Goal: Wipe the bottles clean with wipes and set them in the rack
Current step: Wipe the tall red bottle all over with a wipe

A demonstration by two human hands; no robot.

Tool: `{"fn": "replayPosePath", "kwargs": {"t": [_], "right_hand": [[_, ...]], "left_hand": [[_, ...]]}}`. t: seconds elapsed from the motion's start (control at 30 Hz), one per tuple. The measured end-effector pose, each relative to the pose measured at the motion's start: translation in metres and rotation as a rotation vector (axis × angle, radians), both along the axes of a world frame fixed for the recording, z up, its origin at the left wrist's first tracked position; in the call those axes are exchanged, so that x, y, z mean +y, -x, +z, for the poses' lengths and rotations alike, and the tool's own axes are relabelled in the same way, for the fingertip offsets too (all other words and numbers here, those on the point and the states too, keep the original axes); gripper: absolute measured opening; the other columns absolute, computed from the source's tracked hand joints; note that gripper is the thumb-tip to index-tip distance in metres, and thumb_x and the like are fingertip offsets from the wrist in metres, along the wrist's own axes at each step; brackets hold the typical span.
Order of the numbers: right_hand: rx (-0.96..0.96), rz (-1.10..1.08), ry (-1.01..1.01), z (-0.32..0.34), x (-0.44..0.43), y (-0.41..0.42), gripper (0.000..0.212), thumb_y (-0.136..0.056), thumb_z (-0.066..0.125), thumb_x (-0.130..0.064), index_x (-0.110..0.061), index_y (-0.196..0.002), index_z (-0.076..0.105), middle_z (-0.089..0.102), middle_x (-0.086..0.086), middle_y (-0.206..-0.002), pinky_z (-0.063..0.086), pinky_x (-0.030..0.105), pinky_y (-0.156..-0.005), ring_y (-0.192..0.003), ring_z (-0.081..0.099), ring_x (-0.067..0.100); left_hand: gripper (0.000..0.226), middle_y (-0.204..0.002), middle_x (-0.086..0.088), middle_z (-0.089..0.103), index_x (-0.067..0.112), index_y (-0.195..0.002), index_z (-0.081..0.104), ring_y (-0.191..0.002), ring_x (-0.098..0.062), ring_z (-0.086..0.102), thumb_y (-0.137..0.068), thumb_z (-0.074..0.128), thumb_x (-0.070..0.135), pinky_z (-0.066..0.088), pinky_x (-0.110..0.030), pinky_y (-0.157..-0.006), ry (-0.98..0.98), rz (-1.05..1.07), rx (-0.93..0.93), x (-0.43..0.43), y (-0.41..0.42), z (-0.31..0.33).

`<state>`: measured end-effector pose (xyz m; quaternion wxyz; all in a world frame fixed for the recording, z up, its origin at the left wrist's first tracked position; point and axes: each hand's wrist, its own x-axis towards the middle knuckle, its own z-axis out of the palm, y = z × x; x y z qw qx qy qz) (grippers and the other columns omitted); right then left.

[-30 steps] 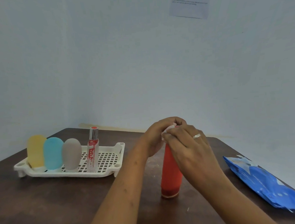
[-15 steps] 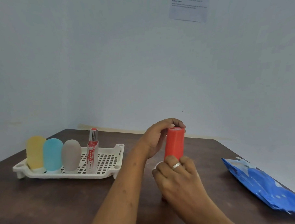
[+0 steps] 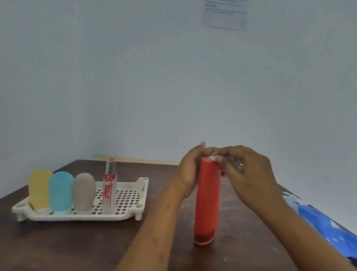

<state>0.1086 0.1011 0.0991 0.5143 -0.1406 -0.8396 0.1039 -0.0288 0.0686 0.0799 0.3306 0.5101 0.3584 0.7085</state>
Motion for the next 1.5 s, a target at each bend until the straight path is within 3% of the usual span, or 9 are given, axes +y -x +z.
{"fn": "replayPosePath", "kwargs": {"t": [0.27, 0.37, 0.53, 0.7, 0.83, 1.0, 1.2, 1.3, 1.5], "right_hand": [[-0.201, -0.088, -0.087, 0.013, 0.004, 0.003, 0.015, -0.092, 0.056, -0.03, -0.035, -0.091, 0.071, 0.067, -0.015, -0.087, 0.043, 0.042, -0.087, -0.088, 0.056, 0.008], [-0.261, -0.058, -0.097, 0.019, 0.003, 0.007, 0.014, -0.091, 0.057, -0.032, -0.036, -0.091, 0.07, 0.068, -0.013, -0.082, 0.042, 0.041, -0.087, -0.088, 0.057, 0.009], [-0.334, -0.055, -0.109, 0.03, 0.002, 0.015, 0.014, -0.09, 0.057, -0.036, -0.038, -0.09, 0.07, 0.068, -0.013, -0.082, 0.043, 0.04, -0.088, -0.086, 0.059, 0.007], [-0.422, -0.106, -0.008, 0.037, 0.016, 0.014, 0.012, -0.088, 0.058, -0.04, -0.036, -0.088, 0.069, 0.053, -0.017, -0.058, 0.045, 0.038, -0.086, -0.081, 0.059, 0.01], [-0.389, -0.208, -0.068, 0.037, 0.017, 0.012, 0.013, -0.088, 0.057, -0.038, -0.037, -0.089, 0.07, 0.068, -0.012, -0.085, 0.043, 0.034, -0.083, -0.095, 0.055, 0.013], [-0.39, -0.256, -0.204, 0.031, 0.009, 0.012, 0.018, -0.092, 0.051, -0.029, -0.035, -0.091, 0.069, 0.063, -0.013, -0.07, 0.043, 0.034, -0.081, -0.089, 0.054, 0.014], [-0.35, 0.022, -0.104, 0.03, 0.008, 0.01, 0.017, -0.089, 0.061, -0.021, -0.034, -0.085, 0.071, 0.056, -0.02, -0.052, 0.046, 0.027, -0.074, -0.067, 0.054, 0.003], [-0.386, 0.105, 0.006, 0.033, 0.01, 0.008, 0.018, -0.089, 0.061, -0.02, -0.033, -0.081, 0.07, 0.058, -0.028, -0.051, 0.041, 0.009, -0.062, -0.052, 0.059, -0.001], [-0.457, -0.06, -0.048, 0.038, 0.041, 0.004, 0.013, -0.086, 0.065, -0.02, -0.029, -0.081, 0.072, 0.064, -0.017, -0.076, 0.034, 0.006, -0.061, -0.079, 0.06, -0.002]], "left_hand": [[0.096, -0.109, -0.014, 0.07, 0.036, -0.136, 0.048, -0.102, -0.046, 0.053, -0.06, 0.037, 0.094, 0.049, -0.046, -0.084, 0.003, 0.047, 0.061, 0.009, -0.003, -0.002], [0.09, -0.106, -0.002, 0.072, 0.038, -0.143, 0.039, -0.106, -0.043, 0.054, -0.068, 0.025, 0.086, 0.049, -0.048, -0.089, -0.002, 0.058, 0.063, 0.008, -0.002, -0.002], [0.076, -0.093, 0.009, 0.074, 0.039, -0.145, 0.034, -0.077, -0.023, 0.064, -0.082, 0.008, 0.071, 0.056, -0.035, -0.072, -0.011, 0.098, 0.036, 0.01, -0.003, -0.002], [0.08, -0.102, -0.021, 0.067, 0.045, -0.146, 0.026, -0.054, -0.028, 0.063, -0.073, 0.017, 0.077, 0.054, -0.033, -0.056, -0.012, 0.016, 0.044, 0.012, -0.001, -0.002], [0.082, -0.08, -0.02, 0.068, 0.046, -0.147, 0.023, -0.052, -0.027, 0.063, -0.072, 0.016, 0.078, 0.053, -0.033, -0.056, 0.012, -0.011, 0.035, 0.014, 0.001, -0.002], [0.084, -0.066, -0.002, 0.068, 0.043, -0.148, 0.023, -0.06, -0.022, 0.063, -0.073, 0.017, 0.079, 0.052, -0.033, -0.063, 0.019, 0.017, 0.03, 0.014, 0.001, -0.003], [0.084, -0.084, 0.003, 0.074, 0.039, -0.148, 0.028, -0.075, -0.024, 0.063, -0.072, 0.018, 0.075, 0.054, -0.037, -0.068, 0.012, 0.058, 0.042, 0.013, -0.001, -0.002], [0.082, -0.083, -0.002, 0.072, 0.036, -0.148, 0.027, -0.058, -0.023, 0.064, -0.075, 0.018, 0.074, 0.053, -0.033, -0.056, -0.007, 0.041, 0.016, 0.016, -0.002, -0.003], [0.081, -0.073, -0.022, 0.066, 0.044, -0.146, 0.029, -0.057, -0.027, 0.062, -0.074, 0.019, 0.079, 0.052, -0.033, -0.06, 0.038, 0.022, 0.073, 0.014, 0.003, -0.004]]}}
